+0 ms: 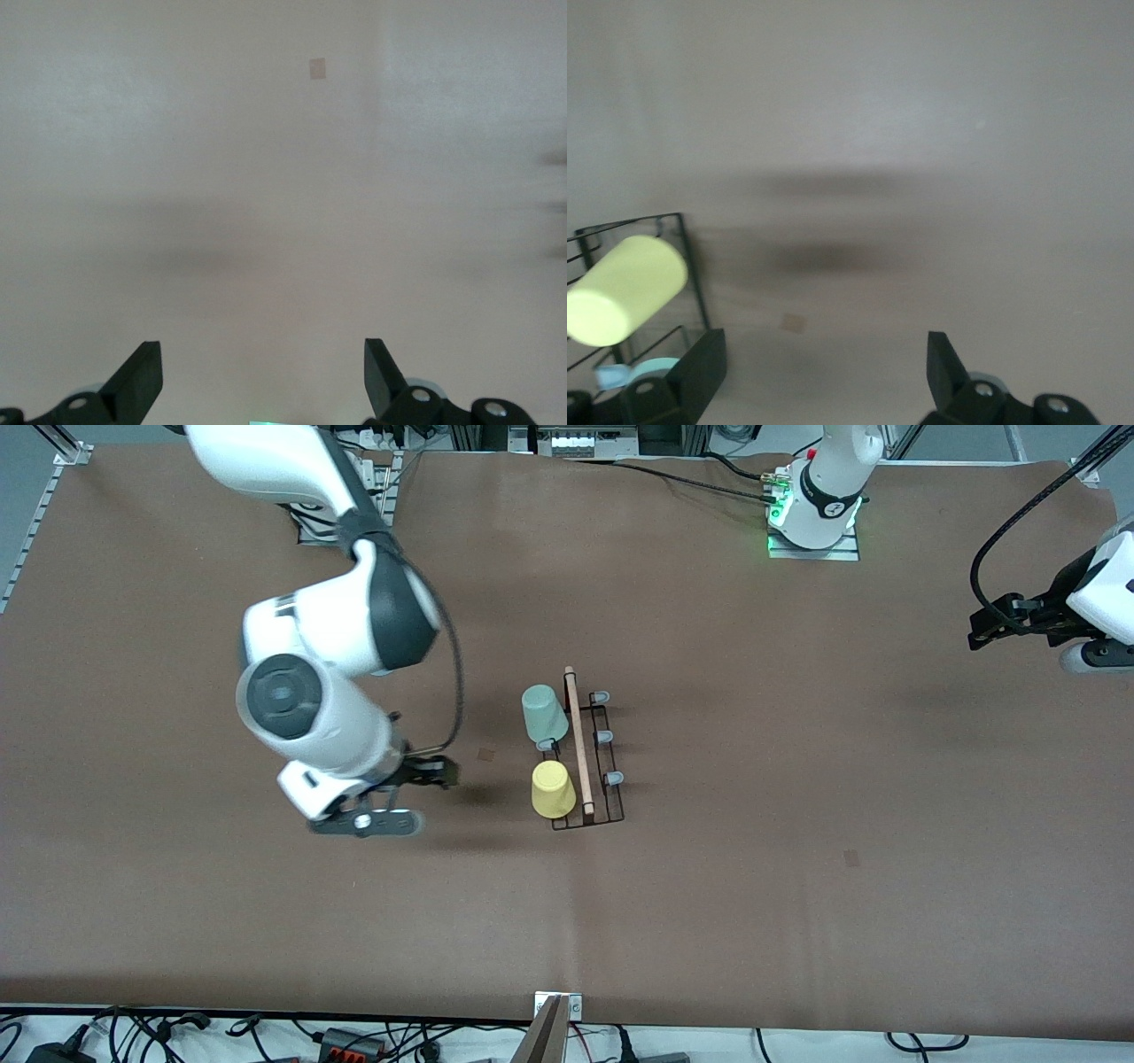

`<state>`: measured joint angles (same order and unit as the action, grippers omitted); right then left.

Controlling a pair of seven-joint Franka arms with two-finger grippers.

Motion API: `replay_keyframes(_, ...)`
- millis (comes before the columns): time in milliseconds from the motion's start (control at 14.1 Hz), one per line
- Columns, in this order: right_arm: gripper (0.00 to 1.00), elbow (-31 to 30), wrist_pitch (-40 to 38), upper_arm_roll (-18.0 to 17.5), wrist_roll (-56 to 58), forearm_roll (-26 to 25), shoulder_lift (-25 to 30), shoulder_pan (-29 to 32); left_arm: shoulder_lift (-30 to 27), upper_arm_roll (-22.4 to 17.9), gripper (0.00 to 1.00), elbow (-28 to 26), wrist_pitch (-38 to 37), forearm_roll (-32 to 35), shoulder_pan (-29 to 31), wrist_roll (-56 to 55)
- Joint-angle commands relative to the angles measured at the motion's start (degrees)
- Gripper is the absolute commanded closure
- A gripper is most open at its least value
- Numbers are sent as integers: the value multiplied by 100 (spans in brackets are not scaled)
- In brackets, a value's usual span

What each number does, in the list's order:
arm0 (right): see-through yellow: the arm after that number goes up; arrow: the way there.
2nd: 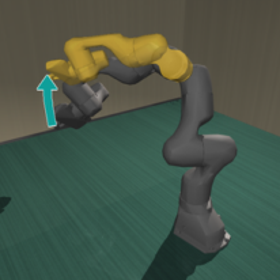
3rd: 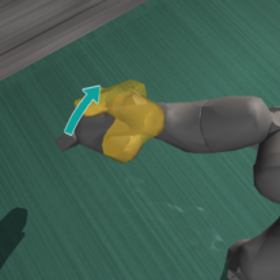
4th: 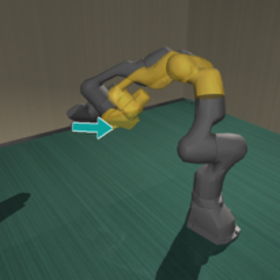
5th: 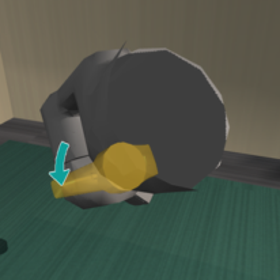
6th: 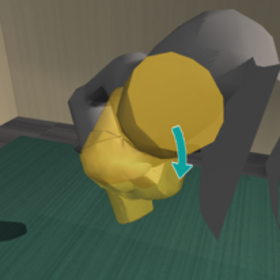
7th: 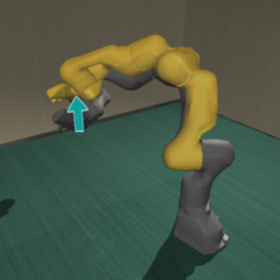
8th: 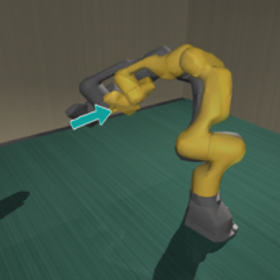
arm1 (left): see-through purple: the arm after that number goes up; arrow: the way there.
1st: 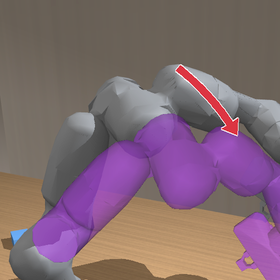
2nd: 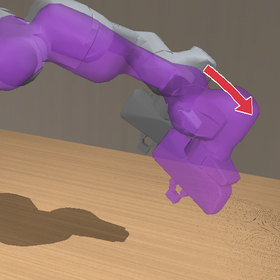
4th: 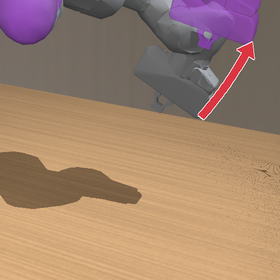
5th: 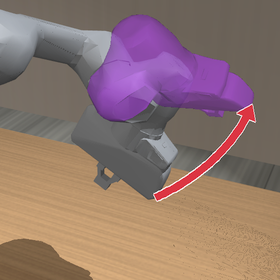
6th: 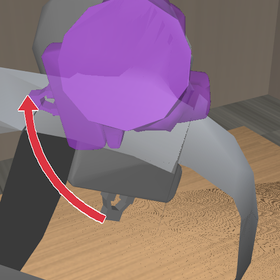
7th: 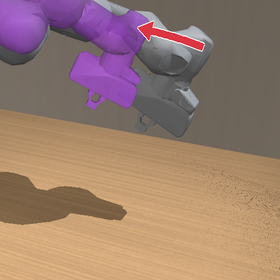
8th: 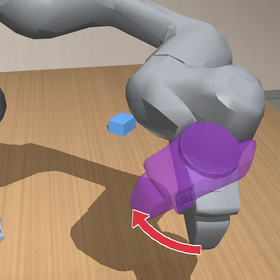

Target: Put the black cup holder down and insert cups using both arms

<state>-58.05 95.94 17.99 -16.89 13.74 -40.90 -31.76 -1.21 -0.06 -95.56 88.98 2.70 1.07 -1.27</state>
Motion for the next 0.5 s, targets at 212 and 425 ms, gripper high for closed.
replay_keyframes(212, 0, -83, -216, 160, 511, 41, 397, 486, -38, 6, 0, 20, -108, 29, -10, 83)
replay_keyframes(425, 0, -722, -120, -75, 485, -20, 950, 1090, -38, 6, 0, 20, -117, 29, -1, 83)
